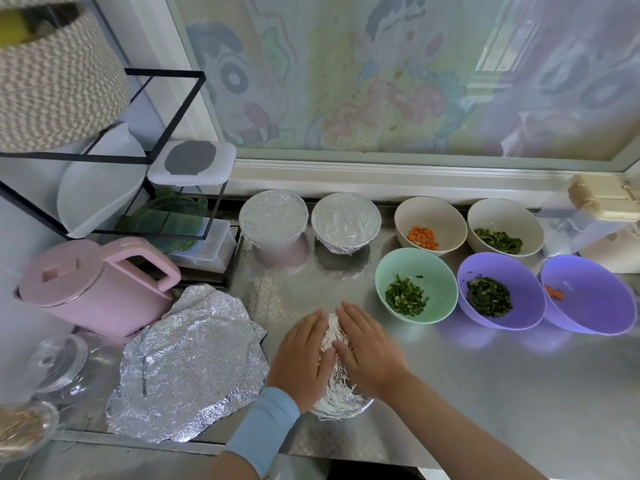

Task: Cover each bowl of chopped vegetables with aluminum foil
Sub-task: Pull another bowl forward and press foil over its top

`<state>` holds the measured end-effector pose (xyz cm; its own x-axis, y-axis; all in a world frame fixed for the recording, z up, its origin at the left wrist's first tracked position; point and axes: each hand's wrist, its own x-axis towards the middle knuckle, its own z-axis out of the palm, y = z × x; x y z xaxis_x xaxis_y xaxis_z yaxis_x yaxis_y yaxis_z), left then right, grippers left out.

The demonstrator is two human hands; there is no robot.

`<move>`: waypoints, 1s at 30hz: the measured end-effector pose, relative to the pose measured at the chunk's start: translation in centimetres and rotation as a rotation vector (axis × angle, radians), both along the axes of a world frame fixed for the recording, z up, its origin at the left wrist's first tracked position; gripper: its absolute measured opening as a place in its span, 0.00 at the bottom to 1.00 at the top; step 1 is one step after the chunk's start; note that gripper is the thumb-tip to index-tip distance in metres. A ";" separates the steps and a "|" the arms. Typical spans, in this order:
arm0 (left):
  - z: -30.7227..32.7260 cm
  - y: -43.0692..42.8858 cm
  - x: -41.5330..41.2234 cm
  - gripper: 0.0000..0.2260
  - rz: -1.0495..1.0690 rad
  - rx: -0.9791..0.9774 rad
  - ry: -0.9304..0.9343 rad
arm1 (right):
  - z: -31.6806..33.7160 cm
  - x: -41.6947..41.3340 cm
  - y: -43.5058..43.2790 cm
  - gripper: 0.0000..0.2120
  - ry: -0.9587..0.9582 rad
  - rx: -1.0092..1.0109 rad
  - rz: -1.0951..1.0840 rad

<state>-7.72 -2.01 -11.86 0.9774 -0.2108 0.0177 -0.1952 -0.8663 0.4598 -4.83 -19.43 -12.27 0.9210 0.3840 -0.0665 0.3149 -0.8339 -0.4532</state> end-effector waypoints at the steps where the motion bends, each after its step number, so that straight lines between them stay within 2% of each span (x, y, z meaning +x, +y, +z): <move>1: -0.3 0.1 -0.5 0.27 -0.021 -0.004 -0.006 | -0.1 -0.3 0.0 0.32 -0.012 -0.011 0.031; 7: -1.0 0.8 -0.7 0.27 -0.055 -0.066 -0.013 | -0.7 -0.6 0.0 0.33 -0.014 -0.008 0.008; 11: -0.5 0.9 -1.5 0.28 -0.076 0.057 -0.078 | -0.2 -0.8 -0.2 0.34 0.010 0.007 0.045; 13: 0.0 0.8 -2.8 0.32 -0.101 0.090 -0.121 | 0.4 -1.0 -0.9 0.35 -0.002 0.040 0.091; 15: 0.1 0.7 -4.0 0.40 -0.153 0.154 -0.130 | 1.1 -1.6 -1.9 0.38 -0.055 0.043 0.193; 17: -0.4 0.9 -4.6 0.50 -0.191 0.230 -0.086 | 1.5 -2.6 -3.1 0.43 -0.081 -0.022 0.327; 19: -0.7 1.3 -4.5 0.55 -0.214 0.292 -0.038 | 1.4 -3.3 -4.0 0.48 -0.124 -0.111 0.411; 23: -1.1 1.4 -4.1 0.57 -0.254 0.351 0.034 | 0.4 -3.6 -4.3 0.54 -0.215 -0.230 0.420; 30: -1.1 1.6 -4.1 0.58 -0.277 0.377 0.082 | 0.4 -4.4 -4.0 0.52 -0.226 -0.265 0.386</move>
<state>-11.83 -0.38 -12.95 0.8786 -0.4402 -0.1853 -0.4181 -0.8964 0.1472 -9.22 -23.40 -11.83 0.7181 0.6955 -0.0229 0.6880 -0.7145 -0.1271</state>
